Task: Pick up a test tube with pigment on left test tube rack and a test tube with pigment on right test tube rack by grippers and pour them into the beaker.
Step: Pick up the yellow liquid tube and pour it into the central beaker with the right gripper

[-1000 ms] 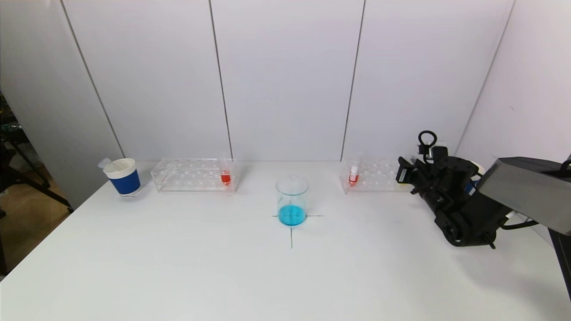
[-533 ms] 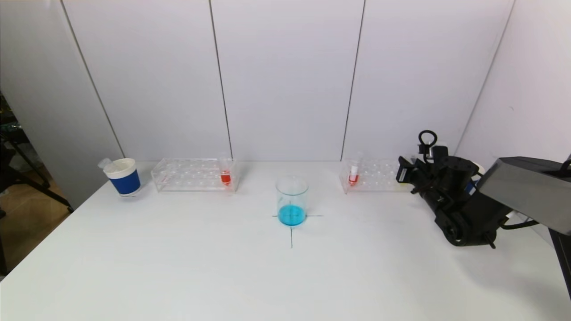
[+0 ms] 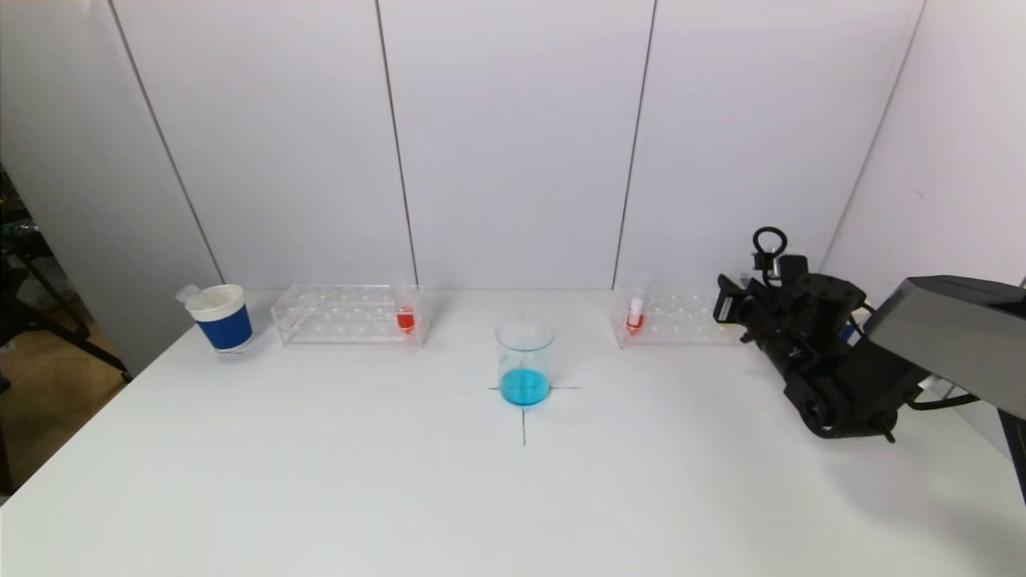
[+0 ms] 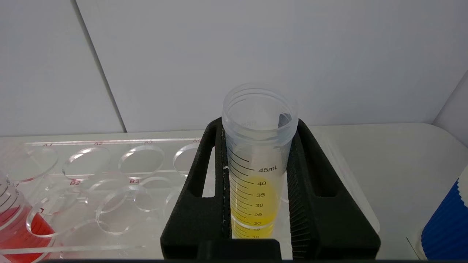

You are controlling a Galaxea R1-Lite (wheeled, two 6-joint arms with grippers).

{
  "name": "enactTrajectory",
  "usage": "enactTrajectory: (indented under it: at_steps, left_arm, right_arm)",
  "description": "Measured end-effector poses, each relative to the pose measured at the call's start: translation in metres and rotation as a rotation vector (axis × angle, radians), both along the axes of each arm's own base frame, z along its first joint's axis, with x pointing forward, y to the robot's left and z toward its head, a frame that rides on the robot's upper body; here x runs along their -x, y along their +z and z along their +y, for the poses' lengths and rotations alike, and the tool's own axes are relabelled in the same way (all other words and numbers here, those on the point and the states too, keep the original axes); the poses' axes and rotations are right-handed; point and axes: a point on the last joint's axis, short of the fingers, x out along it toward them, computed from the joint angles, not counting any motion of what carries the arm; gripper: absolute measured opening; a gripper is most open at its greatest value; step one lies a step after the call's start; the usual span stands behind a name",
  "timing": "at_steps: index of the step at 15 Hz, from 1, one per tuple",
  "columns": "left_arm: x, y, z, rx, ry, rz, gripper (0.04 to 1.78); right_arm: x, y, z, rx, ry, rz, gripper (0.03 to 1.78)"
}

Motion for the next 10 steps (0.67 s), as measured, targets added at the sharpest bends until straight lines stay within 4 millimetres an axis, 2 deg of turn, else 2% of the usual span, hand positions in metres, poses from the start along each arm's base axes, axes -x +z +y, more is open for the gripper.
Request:
enactTrajectory:
  at_steps: [5, 10]
  left_arm:
    - [0.000, 0.000, 0.000, 0.000, 0.000, 0.000, 1.77]
    - [0.000, 0.000, 0.000, 0.000, 0.000, 0.000, 1.77]
  right_arm:
    - [-0.001, 0.021, 0.002, 0.015, 0.004, -0.016, 0.50]
    - [0.003, 0.051, 0.002, 0.027, 0.006, -0.037, 0.50]
